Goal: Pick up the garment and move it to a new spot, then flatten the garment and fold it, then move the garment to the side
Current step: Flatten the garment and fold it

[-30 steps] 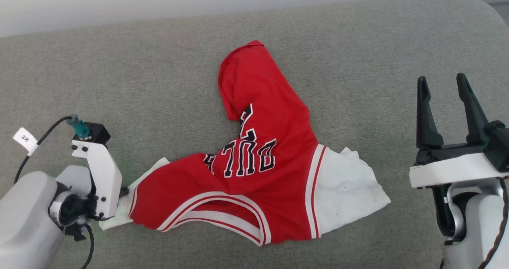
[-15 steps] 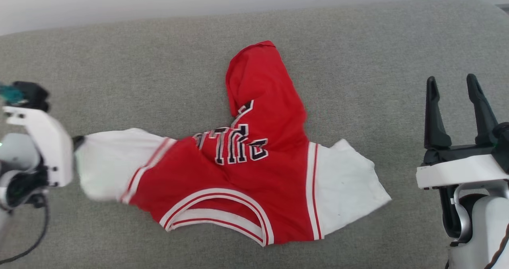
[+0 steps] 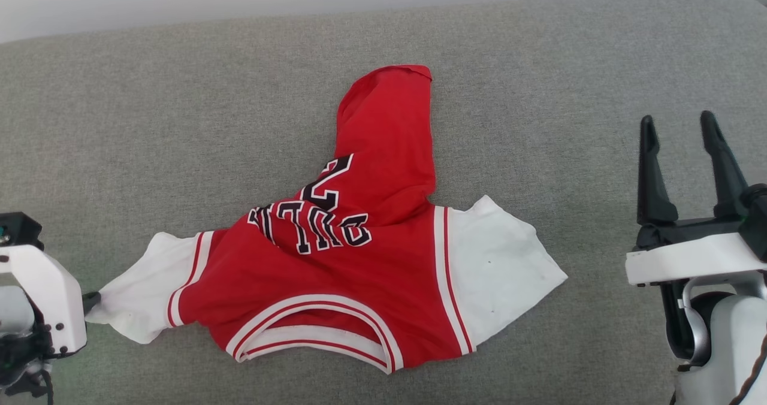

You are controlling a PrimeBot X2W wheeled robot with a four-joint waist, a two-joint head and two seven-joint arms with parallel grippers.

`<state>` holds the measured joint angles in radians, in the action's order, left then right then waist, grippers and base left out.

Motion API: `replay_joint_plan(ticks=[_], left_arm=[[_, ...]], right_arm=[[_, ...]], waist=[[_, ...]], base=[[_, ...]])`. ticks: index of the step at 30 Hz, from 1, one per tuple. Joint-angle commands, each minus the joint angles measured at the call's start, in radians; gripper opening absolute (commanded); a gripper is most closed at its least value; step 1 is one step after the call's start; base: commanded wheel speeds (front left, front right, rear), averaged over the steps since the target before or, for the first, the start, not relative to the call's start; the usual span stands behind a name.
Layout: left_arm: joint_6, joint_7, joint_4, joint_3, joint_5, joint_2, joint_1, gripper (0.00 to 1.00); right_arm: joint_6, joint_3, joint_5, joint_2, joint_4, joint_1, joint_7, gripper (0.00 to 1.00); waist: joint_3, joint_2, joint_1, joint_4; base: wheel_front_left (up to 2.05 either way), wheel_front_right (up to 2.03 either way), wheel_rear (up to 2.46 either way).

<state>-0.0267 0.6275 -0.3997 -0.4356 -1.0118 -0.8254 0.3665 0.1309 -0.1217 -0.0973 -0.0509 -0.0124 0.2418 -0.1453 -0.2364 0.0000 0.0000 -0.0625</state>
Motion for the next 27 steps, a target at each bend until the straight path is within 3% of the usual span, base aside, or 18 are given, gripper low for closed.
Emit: replay_joint_plan(ticks=[1, 2, 3, 16, 22, 27], left_arm=[[0.002, -0.006, -0.006, 0.008, -0.012, -0.003, 0.000, 0.28], [0.002, -0.005, -0.008, 0.013, -0.021, -0.002, 0.004, 0.68], [0.001, 0.003, -0.007, 0.015, -0.022, -0.003, 0.012, 1.00], [-0.033, 0.192, 0.039, -0.046, -0.006, -0.023, 0.094, 1.00], [-0.034, 0.198, -0.088, -0.063, -0.008, 0.035, 0.135, 1.00], [-0.021, 0.201, -0.202, -0.070, -0.042, 0.118, 0.156, 1.00]], right_arm=[[0.000, 0.005, -0.006, 0.000, 0.005, 0.010, 0.003, 1.00], [0.000, 0.007, -0.006, 0.000, 0.006, 0.011, 0.004, 1.00], [0.000, 0.007, -0.005, 0.000, 0.006, 0.012, 0.004, 1.00], [0.000, 0.010, 0.008, 0.000, -0.009, 0.013, 0.021, 1.00], [0.000, 0.020, 0.012, -0.009, -0.033, 0.015, 0.045, 1.00], [0.000, 0.021, -0.002, -0.017, -0.052, 0.002, 0.080, 1.00]], waist=[[0.000, 0.0000, 0.0000, 0.000], [0.000, 0.0000, 0.0000, 0.000], [0.000, 0.0000, 0.0000, 0.001], [-0.007, 0.0000, 0.0000, -0.001], [-0.032, 0.0000, 0.0000, -0.017], [-0.048, 0.0000, 0.0000, -0.026]], base=[[0.00, 0.00, 0.00], [0.00, 0.00, 0.00], [0.00, 0.00, 0.00], [0.00, 0.00, 0.00], [0.00, 0.00, 0.00], [0.00, 0.00, 0.00]])
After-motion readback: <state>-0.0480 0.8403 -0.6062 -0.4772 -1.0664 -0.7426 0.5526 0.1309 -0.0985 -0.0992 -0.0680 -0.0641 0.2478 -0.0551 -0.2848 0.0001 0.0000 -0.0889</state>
